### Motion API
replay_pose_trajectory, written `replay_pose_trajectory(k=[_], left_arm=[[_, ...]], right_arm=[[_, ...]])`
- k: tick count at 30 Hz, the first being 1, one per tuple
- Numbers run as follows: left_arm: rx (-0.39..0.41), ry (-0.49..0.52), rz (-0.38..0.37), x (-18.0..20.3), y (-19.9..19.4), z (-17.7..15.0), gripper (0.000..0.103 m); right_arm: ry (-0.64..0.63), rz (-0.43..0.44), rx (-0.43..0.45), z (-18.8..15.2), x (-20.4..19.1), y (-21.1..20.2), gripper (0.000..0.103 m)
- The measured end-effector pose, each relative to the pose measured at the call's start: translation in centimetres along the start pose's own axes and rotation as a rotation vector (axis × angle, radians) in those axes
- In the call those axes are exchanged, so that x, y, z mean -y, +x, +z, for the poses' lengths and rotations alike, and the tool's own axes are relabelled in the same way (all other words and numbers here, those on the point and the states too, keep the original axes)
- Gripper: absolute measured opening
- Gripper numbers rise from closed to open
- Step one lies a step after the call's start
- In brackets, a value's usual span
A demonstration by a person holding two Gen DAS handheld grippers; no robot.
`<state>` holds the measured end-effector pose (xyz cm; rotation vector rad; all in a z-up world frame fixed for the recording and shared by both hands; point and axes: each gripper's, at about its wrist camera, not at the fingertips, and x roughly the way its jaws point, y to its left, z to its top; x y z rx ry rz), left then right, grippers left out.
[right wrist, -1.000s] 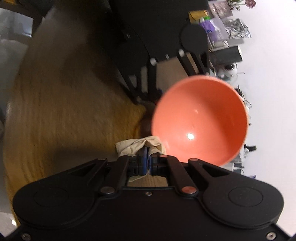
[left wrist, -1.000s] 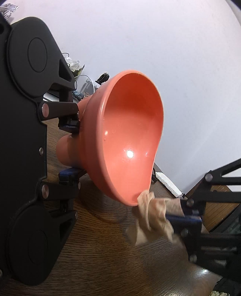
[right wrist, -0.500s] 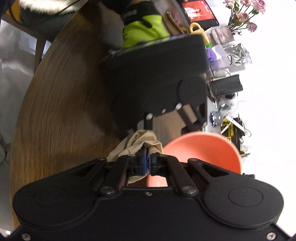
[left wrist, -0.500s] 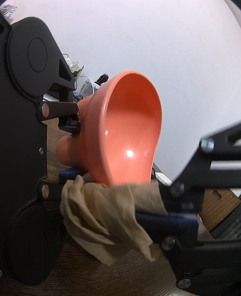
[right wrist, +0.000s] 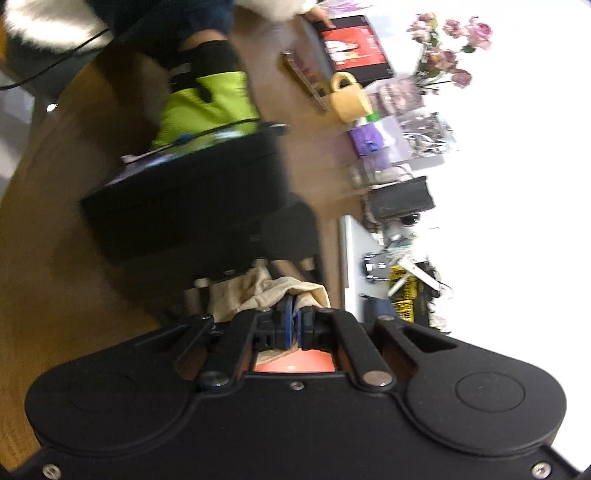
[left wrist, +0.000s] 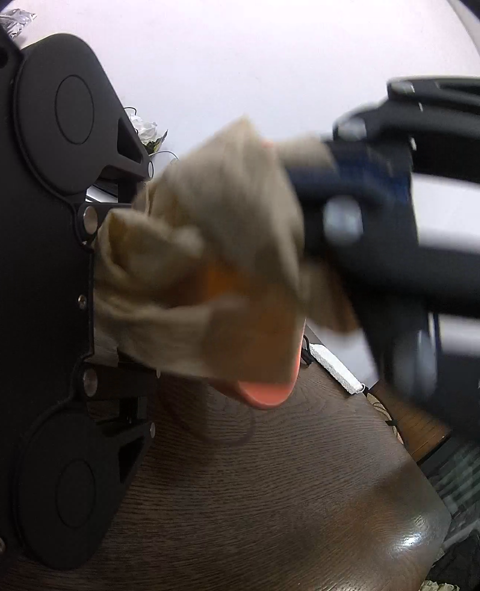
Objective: Clean bowl
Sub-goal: 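Sweep the towel around the bowl's rim and outer wall with the right gripper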
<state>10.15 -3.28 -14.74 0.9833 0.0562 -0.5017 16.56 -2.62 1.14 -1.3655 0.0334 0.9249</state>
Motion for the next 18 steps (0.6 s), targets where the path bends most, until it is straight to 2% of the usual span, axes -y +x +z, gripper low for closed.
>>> replay_pose_trajectory(k=[11, 12, 15, 18], left_arm=[[0.0, -0.001, -0.001, 1.6, -2.2, 0.8, 0.037], [0.0, -0.001, -0.001, 1.5, -2.1, 0.6, 0.037], [0.0, -0.001, -0.001, -1.6, 1.5, -1.6, 0.037], [0.0, 0.0, 0.0, 0.7, 0.7, -0.8, 0.037]], right_arm=[[0.042, -0.132, -0.017, -0.9, 2.9, 1.0, 0.001], [0.046, -0.144, -0.02, -1.1, 3.1, 1.1, 0.001], [0.061, -0.186, -0.039, -1.8, 3.7, 1.7, 0.001], [0.077, -0.207, -0.062, -2.6, 4.3, 2.4, 0.001]])
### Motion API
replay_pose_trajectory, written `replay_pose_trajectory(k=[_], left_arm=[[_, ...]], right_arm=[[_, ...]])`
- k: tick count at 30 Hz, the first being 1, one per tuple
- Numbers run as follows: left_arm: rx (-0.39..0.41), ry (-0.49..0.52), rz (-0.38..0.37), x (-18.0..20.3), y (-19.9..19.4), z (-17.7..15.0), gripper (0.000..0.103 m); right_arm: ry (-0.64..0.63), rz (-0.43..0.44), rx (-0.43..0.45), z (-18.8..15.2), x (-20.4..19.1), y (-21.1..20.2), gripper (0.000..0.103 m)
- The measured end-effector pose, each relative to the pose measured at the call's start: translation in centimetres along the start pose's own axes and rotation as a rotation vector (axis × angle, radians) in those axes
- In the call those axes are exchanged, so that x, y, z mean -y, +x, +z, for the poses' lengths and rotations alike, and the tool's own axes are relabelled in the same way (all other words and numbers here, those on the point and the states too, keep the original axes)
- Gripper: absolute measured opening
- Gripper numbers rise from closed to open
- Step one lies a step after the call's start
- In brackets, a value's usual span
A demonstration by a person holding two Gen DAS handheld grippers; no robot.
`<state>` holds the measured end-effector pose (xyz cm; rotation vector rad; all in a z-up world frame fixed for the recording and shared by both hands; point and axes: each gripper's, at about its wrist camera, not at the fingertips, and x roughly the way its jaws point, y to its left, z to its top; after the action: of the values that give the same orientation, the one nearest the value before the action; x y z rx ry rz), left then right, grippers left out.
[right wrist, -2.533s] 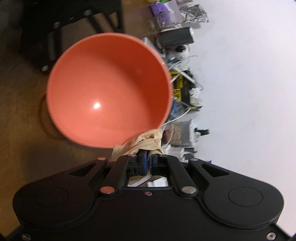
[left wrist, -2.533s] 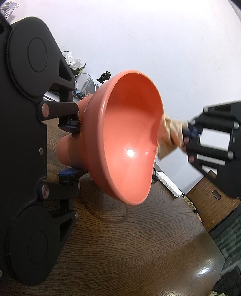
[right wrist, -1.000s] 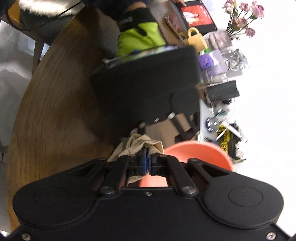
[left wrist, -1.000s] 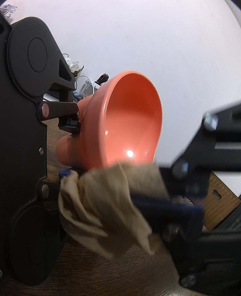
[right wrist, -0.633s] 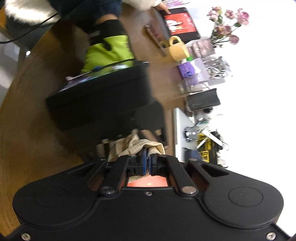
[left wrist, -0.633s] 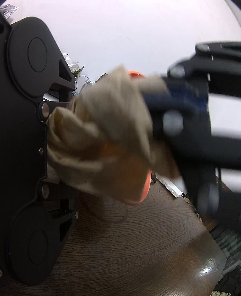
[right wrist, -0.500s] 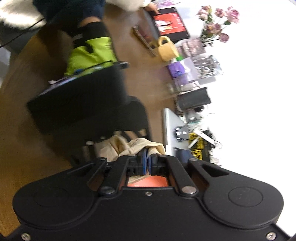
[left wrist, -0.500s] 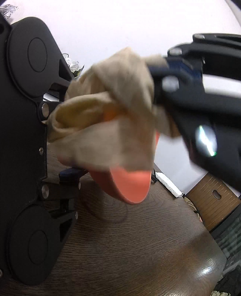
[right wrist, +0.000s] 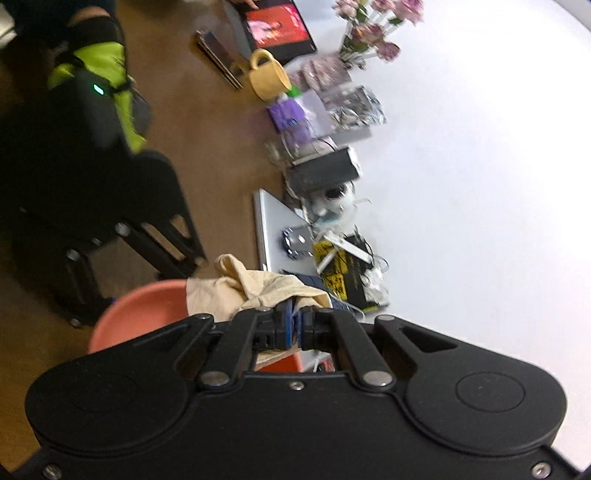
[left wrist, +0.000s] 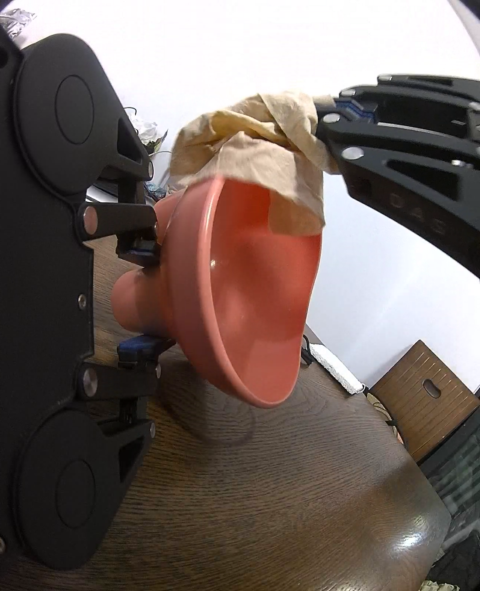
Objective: Clean bowl
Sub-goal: 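Sweep the towel around the bowl's rim and outer wall with the right gripper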
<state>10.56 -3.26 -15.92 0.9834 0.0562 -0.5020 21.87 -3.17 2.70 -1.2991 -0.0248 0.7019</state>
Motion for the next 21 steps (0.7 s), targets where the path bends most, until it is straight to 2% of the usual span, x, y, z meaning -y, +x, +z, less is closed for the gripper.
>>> replay_pose_trajectory(k=[5, 13, 21], left_arm=[[-0.003, -0.005, -0.004, -4.4, 3.5, -2.3, 0.037], [-0.002, -0.004, -0.002, -5.7, 3.7, -2.7, 0.037], [-0.001, -0.003, -0.001, -6.2, 5.2, -2.5, 0.037]], right_arm=[[0.011, -0.023, -0.045, -1.4, 0.6, 0.8, 0.001], [0.036, -0.034, -0.127, -4.1, 0.9, 1.4, 0.001], [0.008, -0.015, -0.211, -6.6, -0.6, 1.1, 0.001]])
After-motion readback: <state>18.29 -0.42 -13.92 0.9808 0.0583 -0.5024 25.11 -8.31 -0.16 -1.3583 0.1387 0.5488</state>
